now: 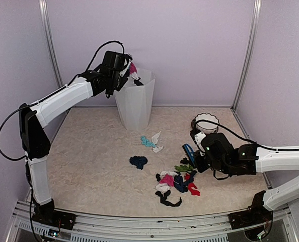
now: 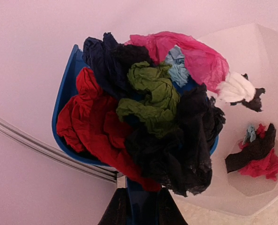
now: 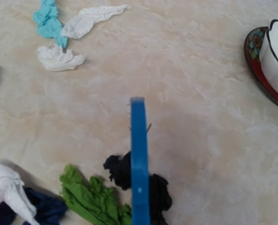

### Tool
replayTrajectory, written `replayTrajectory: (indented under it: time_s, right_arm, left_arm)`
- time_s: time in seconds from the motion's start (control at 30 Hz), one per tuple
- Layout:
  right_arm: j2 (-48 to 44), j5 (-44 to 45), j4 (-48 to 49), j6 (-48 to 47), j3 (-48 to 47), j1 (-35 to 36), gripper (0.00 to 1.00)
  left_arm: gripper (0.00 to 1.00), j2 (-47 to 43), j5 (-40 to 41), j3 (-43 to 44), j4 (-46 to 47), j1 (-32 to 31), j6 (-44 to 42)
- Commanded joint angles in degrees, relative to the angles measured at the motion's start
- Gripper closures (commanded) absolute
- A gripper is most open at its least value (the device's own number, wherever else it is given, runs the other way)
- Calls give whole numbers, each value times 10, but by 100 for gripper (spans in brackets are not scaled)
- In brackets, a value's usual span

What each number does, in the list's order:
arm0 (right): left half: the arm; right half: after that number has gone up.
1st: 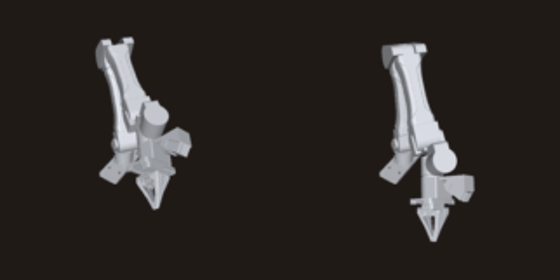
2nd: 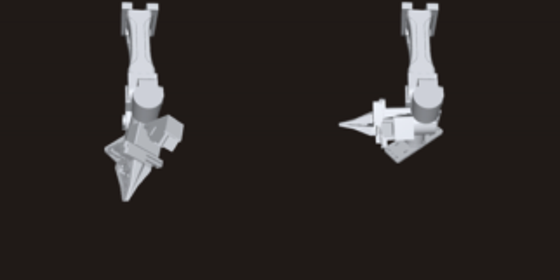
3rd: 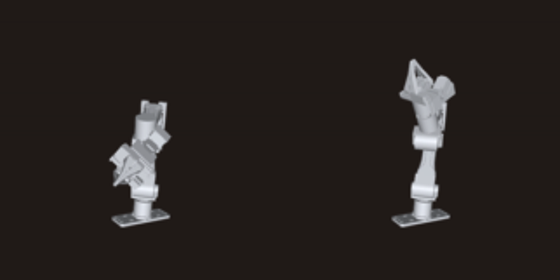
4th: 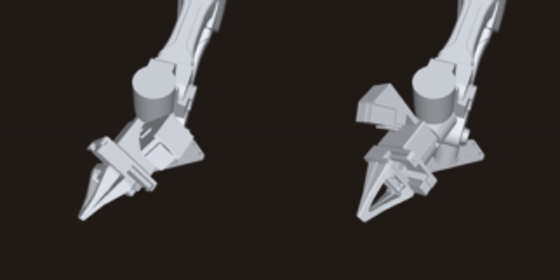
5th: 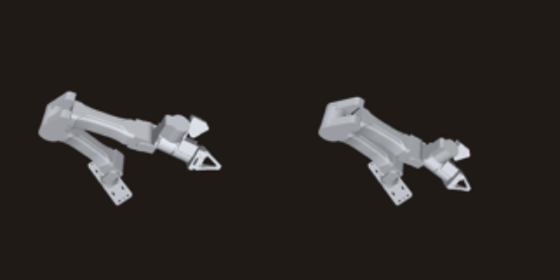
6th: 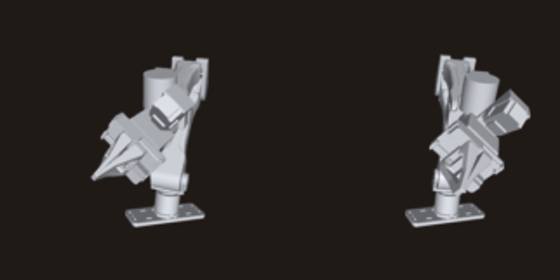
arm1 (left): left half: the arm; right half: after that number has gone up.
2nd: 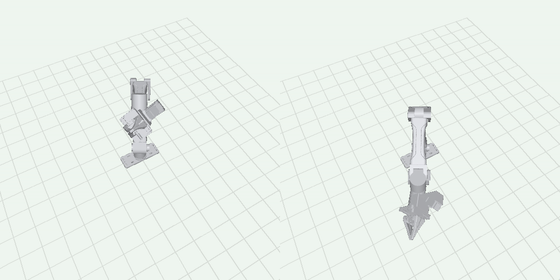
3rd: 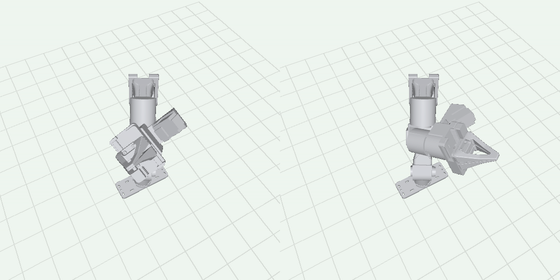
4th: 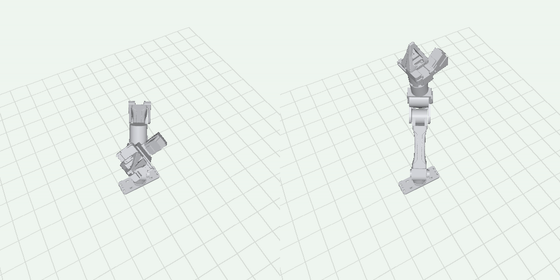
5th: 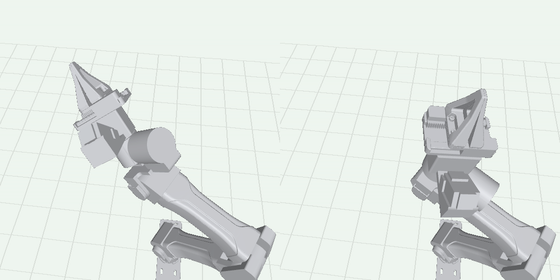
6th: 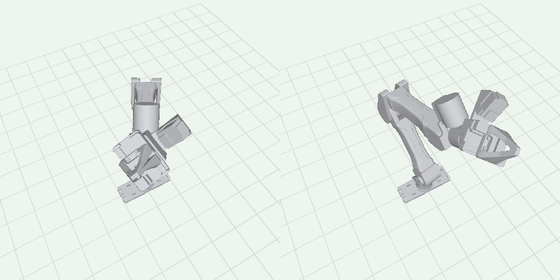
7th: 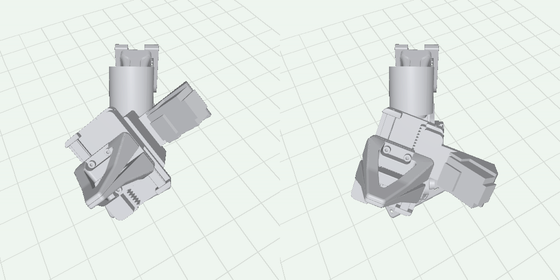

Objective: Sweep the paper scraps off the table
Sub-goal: Dump the paper scraps in the dustpan into the trash bin.

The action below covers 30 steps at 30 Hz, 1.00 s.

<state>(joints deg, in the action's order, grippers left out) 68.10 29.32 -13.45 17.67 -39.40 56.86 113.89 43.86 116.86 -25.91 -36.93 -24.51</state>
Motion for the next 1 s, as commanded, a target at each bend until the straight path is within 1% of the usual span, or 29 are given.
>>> replayTrajectory:
  time_s: [0.0, 0.17, 0.33, 0.4, 0.5, 0.57, 0.73, 0.9, 0.97]
  right_arm:
    - [-17, 4, -8, 1, -1, -4, 100]
    - [-22, 0, -8, -1, -6, -3, 100]
    - [-19, -7, -4, 4, -7, -4, 100]
    - [-20, -8, -5, 5, -7, -4, 100]
    - [-21, -10, -2, 4, -6, -4, 100]
    - [-20, -10, -1, 4, -7, -4, 100]
    - [-22, -9, -2, 2, -7, -4, 100]
    - [-23, -11, 7, 4, -3, -4, 100]
    - [-22, -13, 10, 4, -2, -4, 100]
  left_arm:
    - [100, -11, 70, -37, 147, -14, -203]
    - [100, -23, 95, -95, 285, -23, -370]
    - [100, -33, 107, -174, 453, -26, -574]
    - [100, -35, 103, -184, 501, -26, -626]
    - [100, -36, 96, -181, 539, -25, -672]
    - [100, -35, 91, -191, 583, -25, -721]
    - [100, -36, 70, -211, 665, -22, -796]
    - [100, -52, 57, -226, 640, -19, -803]
    - [100, -60, 51, -231, 633, -21, -784]
